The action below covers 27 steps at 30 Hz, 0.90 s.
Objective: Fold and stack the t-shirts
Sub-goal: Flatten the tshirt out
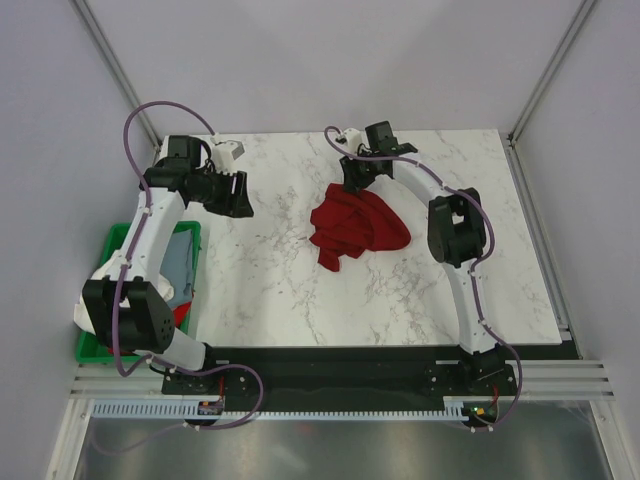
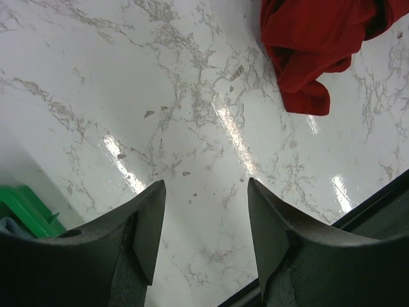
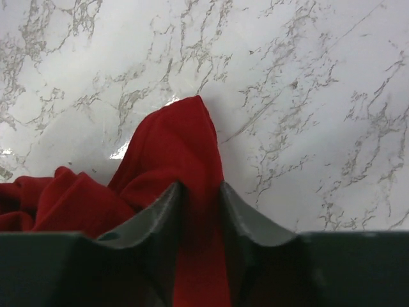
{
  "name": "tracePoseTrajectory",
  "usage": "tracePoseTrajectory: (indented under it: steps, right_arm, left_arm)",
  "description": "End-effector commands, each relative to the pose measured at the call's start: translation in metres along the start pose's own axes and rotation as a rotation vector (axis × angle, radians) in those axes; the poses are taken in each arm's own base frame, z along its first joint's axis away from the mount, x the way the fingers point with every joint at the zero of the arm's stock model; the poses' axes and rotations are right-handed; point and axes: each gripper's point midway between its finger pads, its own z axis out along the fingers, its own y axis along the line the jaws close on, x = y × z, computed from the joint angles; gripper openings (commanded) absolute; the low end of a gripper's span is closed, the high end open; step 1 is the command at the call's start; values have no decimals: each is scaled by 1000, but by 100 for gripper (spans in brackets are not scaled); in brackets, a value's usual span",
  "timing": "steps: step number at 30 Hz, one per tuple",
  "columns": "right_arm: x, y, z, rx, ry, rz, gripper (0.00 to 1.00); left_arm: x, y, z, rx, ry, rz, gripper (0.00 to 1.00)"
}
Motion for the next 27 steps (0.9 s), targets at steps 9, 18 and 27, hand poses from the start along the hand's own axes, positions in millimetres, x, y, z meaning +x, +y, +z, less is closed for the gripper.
tracePoseTrajectory:
  steps: [9, 18, 27]
  right_arm:
    - [-119, 28, -86, 95, -243, -292, 0]
    - [-212, 138, -250, 247, -493, -739, 0]
    - [-174, 139, -328, 421, -481, -677, 0]
  left_arm:
    - [-17, 4, -5, 1, -69, -19, 61]
    - [-52, 10, 2, 19, -117, -42, 61]
    - [-65, 17, 16, 32, -141, -80, 61]
